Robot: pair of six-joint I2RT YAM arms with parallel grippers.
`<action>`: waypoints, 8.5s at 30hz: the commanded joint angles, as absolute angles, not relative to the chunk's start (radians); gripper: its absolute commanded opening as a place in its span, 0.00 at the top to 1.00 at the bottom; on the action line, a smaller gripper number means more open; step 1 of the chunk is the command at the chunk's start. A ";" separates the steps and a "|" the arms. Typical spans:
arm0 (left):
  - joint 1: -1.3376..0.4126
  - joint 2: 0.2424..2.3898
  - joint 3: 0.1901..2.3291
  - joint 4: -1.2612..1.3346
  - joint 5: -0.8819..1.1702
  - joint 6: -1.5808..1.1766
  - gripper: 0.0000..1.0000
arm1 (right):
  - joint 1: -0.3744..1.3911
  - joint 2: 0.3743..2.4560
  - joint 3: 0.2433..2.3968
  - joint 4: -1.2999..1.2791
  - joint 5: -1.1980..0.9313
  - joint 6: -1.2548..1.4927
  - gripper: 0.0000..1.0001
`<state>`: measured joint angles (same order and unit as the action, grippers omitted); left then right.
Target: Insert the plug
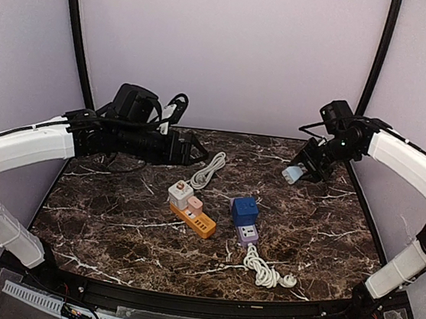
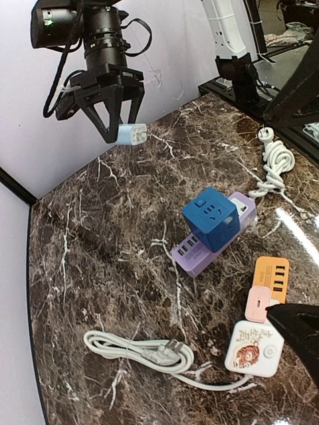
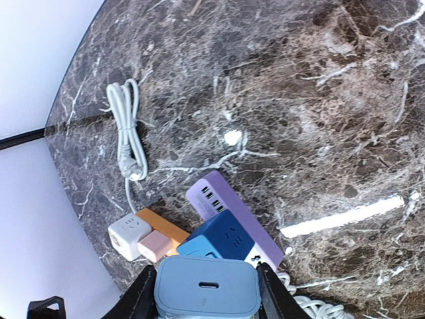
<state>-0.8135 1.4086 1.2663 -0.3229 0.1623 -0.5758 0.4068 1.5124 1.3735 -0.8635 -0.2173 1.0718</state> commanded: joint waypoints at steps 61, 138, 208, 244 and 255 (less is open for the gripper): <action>-0.941 1.972 1.881 -0.141 0.388 -0.580 0.43 | 0.585 1.317 1.396 -0.640 -0.233 1.395 1.00; -0.854 1.662 1.604 0.048 0.982 -0.739 0.99 | 0.476 1.165 1.287 -0.254 -1.183 0.636 0.27; -0.891 1.830 1.773 -0.059 0.993 -0.678 0.99 | 0.500 1.249 1.273 -0.450 -1.168 0.472 0.64; -0.885 1.751 1.667 -0.117 0.755 -0.620 0.13 | 0.503 1.195 1.233 -0.394 -1.106 0.520 1.00; -0.862 1.622 1.543 -0.155 0.658 -0.584 0.01 | 0.503 1.180 1.268 -0.584 -0.977 0.399 1.00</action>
<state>-0.8749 1.7016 1.5799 -0.1169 0.7101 -0.6178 0.4969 1.1938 1.2407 -0.5007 -1.0306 0.4702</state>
